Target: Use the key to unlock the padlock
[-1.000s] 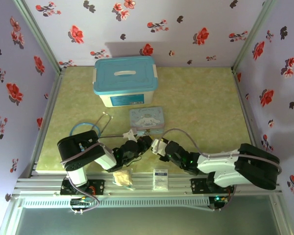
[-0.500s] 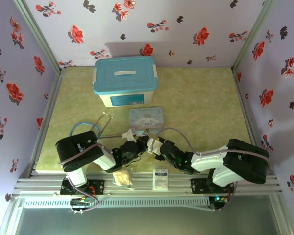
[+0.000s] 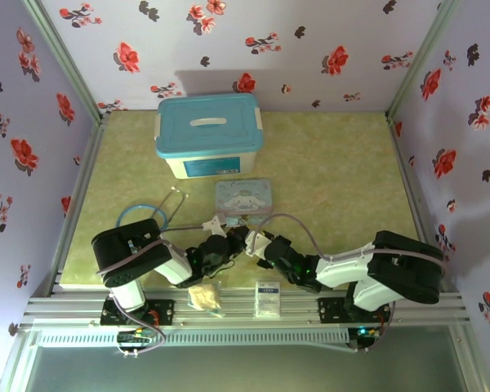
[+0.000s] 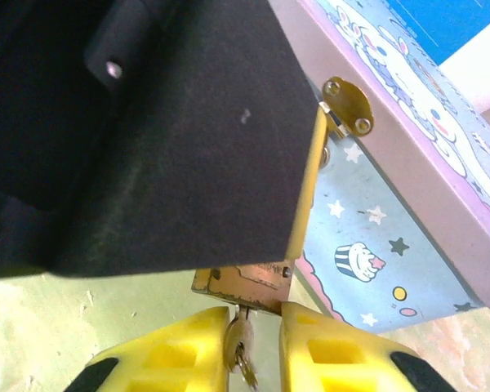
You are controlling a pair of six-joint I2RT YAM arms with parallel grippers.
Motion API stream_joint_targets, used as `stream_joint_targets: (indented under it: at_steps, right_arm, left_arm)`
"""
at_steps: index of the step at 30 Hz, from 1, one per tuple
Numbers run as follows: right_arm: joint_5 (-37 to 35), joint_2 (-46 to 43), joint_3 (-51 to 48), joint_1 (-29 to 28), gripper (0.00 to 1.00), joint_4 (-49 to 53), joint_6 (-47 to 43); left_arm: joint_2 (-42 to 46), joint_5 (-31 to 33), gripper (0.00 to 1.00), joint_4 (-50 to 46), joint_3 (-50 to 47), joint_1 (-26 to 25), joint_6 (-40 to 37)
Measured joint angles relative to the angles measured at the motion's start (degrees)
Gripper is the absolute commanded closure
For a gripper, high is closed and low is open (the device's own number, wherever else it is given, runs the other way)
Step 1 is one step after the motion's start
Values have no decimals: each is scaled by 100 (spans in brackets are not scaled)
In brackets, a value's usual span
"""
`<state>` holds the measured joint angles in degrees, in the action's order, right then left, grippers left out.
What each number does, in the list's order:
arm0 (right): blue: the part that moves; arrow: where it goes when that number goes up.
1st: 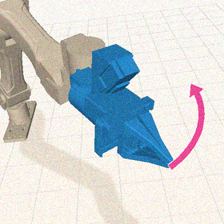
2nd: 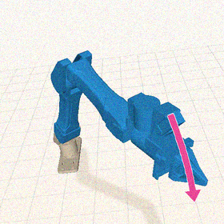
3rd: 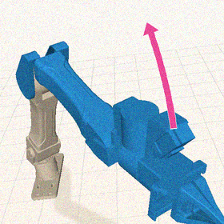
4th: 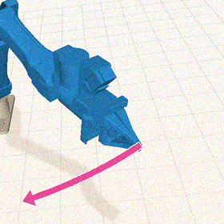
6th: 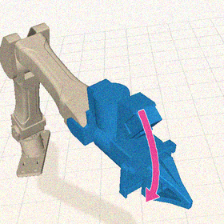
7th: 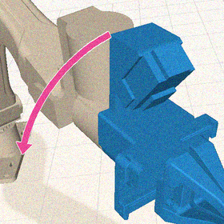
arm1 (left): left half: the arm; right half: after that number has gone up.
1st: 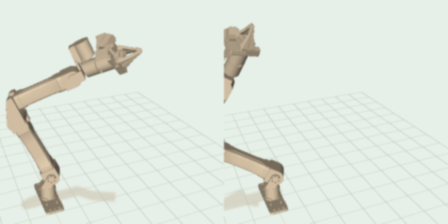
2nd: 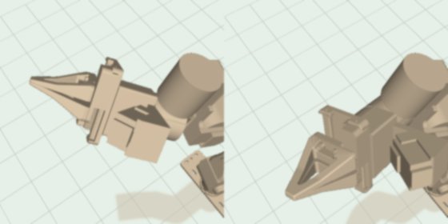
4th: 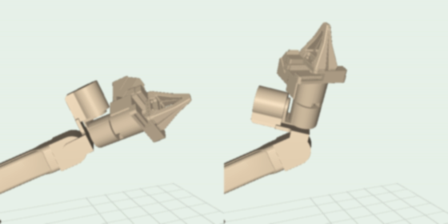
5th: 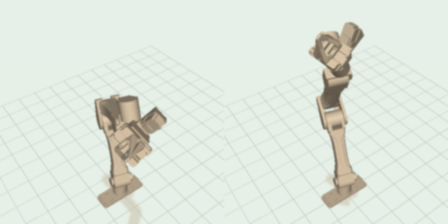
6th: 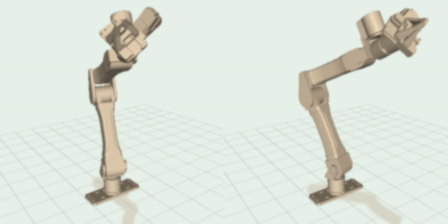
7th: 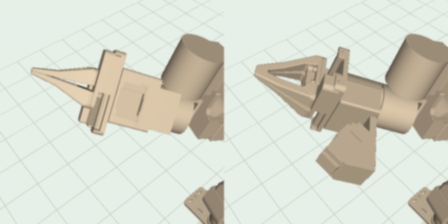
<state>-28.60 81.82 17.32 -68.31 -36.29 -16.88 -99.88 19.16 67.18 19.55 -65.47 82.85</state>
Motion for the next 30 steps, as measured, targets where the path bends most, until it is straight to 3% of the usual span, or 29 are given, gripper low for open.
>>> stream_joint_targets:
  at_steps: [7, 18, 22, 30]
  right_arm:
    - [219, 81, -39, 2, 97, -251, 448]
    - [1377, 142, -358, 468, 99, -946, 1622]
    - [1652, 63, -404, 566, 98, -966, 1871]
    - [1788, 50, -339, 529, 98, -719, 1908]
  left_arm:
    - [0, 127, 100, 26, -22, 0, 20]
    - [0, 118, 100, 2, -103, 0, 20]
    - [0, 101, 91, 9, -105, 0, 17]
    - [-55, 22, 84, 13, -151, 0, 0]
